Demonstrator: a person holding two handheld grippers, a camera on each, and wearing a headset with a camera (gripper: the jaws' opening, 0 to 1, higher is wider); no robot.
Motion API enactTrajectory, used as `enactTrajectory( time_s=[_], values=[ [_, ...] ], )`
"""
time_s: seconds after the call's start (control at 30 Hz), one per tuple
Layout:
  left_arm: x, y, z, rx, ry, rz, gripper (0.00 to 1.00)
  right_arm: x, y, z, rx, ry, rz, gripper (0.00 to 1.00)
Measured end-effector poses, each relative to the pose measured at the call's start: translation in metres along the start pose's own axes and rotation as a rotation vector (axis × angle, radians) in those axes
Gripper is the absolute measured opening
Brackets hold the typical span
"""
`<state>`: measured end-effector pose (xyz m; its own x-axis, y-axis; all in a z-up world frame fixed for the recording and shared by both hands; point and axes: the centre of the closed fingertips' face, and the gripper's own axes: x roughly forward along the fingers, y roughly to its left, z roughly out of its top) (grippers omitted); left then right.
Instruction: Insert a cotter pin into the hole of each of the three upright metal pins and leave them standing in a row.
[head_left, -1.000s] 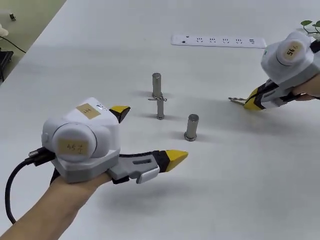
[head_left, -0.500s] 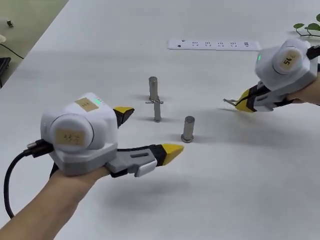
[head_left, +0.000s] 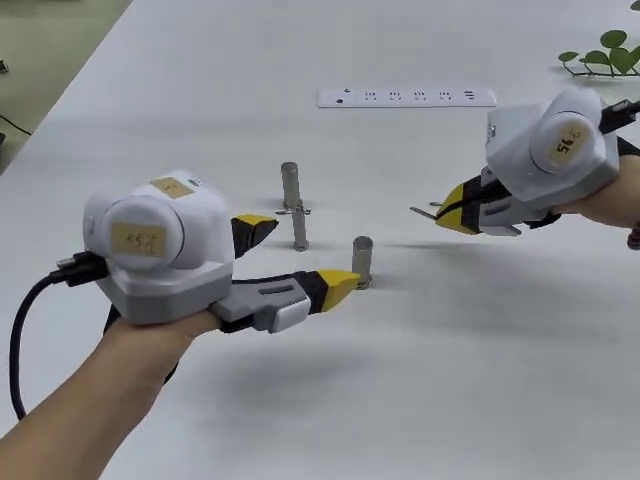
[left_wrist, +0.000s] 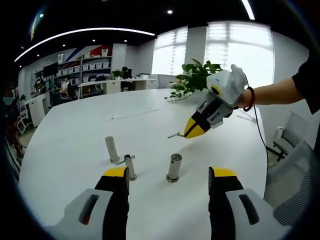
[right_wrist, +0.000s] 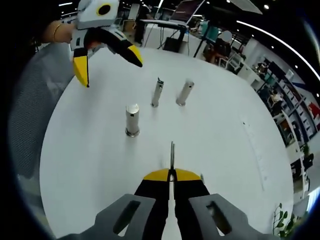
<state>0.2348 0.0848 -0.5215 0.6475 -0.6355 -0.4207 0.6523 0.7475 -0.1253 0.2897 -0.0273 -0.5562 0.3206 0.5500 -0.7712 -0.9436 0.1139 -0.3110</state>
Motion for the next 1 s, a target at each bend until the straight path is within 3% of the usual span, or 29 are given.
enactTrajectory(
  time_s=[0.43,1.0],
  values=[
    [0.015,-0.008,0.017,-0.081,-0.007,-0.050,0.50,-0.006,0.012,0.033,-0.097,-0.073,-0.005,0.00],
    [0.024,-0.020,0.020,-0.212,-0.008,-0.124,0.25,-0.012,0.030,0.063,-0.218,-0.138,0.000,0.00]
  ],
)
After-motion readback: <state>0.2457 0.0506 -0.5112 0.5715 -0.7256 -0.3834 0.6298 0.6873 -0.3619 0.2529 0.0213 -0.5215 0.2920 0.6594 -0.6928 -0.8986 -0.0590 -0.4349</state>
